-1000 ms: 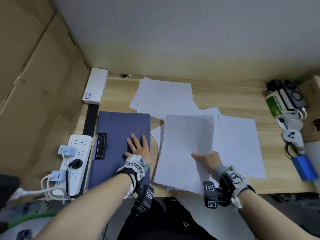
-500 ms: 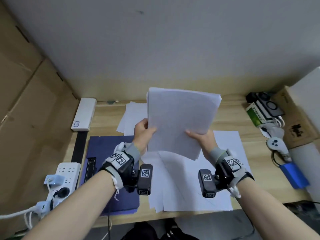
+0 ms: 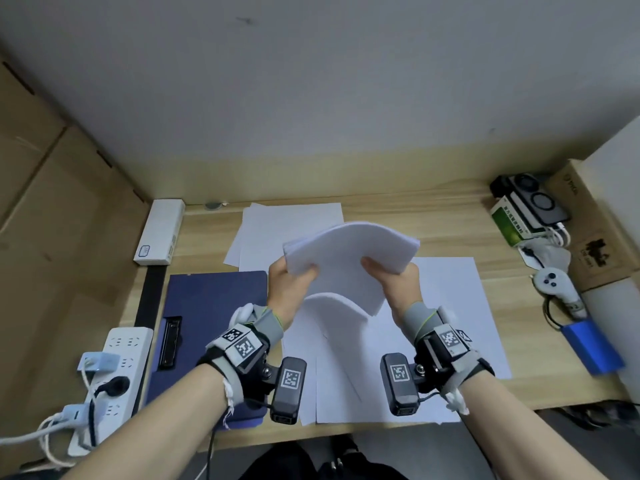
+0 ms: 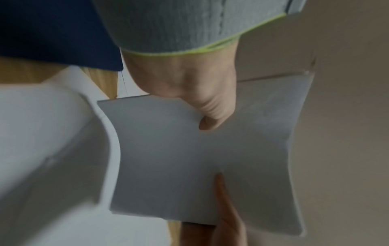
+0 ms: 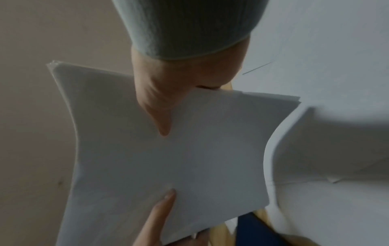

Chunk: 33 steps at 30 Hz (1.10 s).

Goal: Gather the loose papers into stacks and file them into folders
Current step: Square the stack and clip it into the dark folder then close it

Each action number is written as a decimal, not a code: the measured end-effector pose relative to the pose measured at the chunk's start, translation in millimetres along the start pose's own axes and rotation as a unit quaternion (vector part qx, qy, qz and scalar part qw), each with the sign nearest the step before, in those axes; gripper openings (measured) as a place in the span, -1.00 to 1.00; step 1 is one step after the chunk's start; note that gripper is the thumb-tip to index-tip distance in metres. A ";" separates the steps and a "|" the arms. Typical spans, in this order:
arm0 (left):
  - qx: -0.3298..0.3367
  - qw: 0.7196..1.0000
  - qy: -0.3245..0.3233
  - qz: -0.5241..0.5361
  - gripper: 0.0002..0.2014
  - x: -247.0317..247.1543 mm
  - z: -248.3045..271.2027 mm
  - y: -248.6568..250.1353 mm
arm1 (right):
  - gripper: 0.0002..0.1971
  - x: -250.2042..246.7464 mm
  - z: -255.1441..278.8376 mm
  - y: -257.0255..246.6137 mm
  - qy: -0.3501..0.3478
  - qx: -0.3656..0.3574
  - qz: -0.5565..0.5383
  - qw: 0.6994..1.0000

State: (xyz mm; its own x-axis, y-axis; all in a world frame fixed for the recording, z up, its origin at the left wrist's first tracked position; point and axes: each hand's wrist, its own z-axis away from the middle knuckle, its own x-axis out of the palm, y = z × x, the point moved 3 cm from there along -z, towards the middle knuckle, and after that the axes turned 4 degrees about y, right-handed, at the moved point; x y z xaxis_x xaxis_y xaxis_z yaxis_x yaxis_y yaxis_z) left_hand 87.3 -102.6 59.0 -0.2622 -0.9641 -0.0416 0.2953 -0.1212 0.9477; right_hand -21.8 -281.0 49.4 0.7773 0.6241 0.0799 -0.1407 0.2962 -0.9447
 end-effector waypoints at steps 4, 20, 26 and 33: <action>-0.034 0.999 -0.017 -0.035 -0.74 -1.7 -2.4 -19.6 | -0.78 -3.0 -5.0 21.0 -0.019 0.044 0.060 0.997; -0.130 0.877 -0.072 -0.457 -0.14 -84.8 4.2 -98.2 | -0.82 -4.9 -19.8 71.0 -0.031 0.104 0.158 0.981; -0.164 0.774 -0.078 -0.607 -0.02 -97.2 18.8 -153.0 | -0.77 -13.0 -9.1 120.1 -0.034 0.190 0.232 0.953; -0.124 0.754 -0.051 -0.643 -0.07 -85.6 19.2 -158.6 | -0.75 -20.2 2.1 131.0 -0.032 0.220 0.256 0.941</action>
State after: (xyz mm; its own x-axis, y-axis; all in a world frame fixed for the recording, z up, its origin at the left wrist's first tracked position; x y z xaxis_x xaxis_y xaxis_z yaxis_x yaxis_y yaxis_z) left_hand 45.3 3.7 -81.7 -0.5428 0.0101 -0.8398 -0.1040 -0.9930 0.0553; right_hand -57.2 -253.3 -75.3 0.5025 0.8043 -0.3173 -0.7378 0.2076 -0.6423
